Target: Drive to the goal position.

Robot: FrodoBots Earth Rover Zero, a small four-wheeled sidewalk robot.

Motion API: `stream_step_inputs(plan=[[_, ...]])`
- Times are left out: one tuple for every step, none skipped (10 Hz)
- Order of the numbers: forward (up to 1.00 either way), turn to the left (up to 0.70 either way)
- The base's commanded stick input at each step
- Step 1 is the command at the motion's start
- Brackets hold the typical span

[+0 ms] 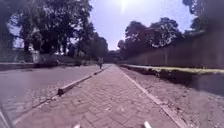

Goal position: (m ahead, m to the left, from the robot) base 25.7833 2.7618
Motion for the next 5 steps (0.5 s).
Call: stream_step_inputs(plan=[[0.7, 0.29], [0.7, 0.35], [0.7, 0.35], [0.7, 0.0], [0.7, 0.0]])
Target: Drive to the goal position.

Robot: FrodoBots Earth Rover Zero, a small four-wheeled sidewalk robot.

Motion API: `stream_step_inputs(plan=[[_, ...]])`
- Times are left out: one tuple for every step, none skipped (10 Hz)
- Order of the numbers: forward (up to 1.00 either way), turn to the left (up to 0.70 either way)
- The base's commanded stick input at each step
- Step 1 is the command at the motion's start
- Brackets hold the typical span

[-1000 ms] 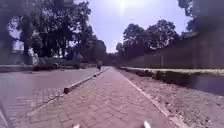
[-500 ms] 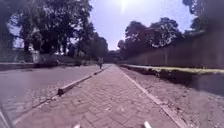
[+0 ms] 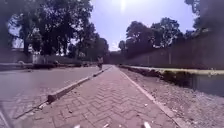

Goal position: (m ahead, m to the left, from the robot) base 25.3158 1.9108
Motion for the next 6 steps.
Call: stream_step_inputs(plan=[[0.7, 0.0], [0.7, 0.0], [0.7, 0.0], [0.7, 0.0], [0.7, 0.0], [0.7, 0.0]])
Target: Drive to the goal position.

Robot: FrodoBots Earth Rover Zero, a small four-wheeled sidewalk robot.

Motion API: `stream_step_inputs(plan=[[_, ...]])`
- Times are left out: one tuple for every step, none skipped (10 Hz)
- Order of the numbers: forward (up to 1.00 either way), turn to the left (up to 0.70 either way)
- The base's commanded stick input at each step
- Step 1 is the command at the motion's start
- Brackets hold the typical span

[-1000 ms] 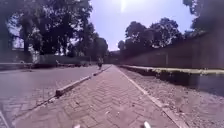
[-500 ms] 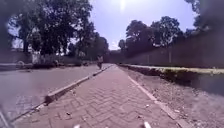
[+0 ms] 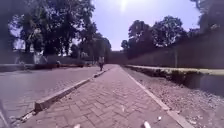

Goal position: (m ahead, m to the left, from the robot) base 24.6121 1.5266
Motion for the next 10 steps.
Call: stream_step_inputs(plan=[[0.7, 0.0], [0.7, 0.0], [0.7, 0.0], [0.7, 0.0], [0.7, 0.0], [0.85, 0.0], [0.85, 0.0], [0.85, 0.0], [0.85, 0.0], [0.85, 0.0]])
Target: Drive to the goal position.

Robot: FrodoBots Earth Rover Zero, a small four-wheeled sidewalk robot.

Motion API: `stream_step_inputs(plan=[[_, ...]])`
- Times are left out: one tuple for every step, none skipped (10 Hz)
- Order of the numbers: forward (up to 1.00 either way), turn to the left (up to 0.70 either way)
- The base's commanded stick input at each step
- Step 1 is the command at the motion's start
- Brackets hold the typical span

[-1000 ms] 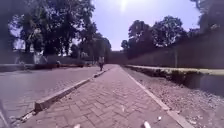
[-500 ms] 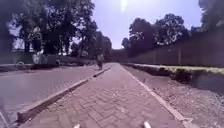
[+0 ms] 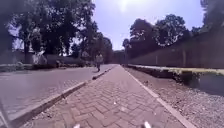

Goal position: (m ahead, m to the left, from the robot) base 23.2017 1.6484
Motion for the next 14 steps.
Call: stream_step_inputs(plan=[[0.85, 0.0], [0.85, 0.0], [0.85, 0.0], [0.85, 0.0], [0.85, 0.0], [0.85, 0.0], [0.85, 0.0], [0.85, 0.0], [0.85, 0.0], [0.85, 0.0], [0.85, 0.0], [0.85, 0.0], [0.85, 0.0], [0.85, 0.0]])
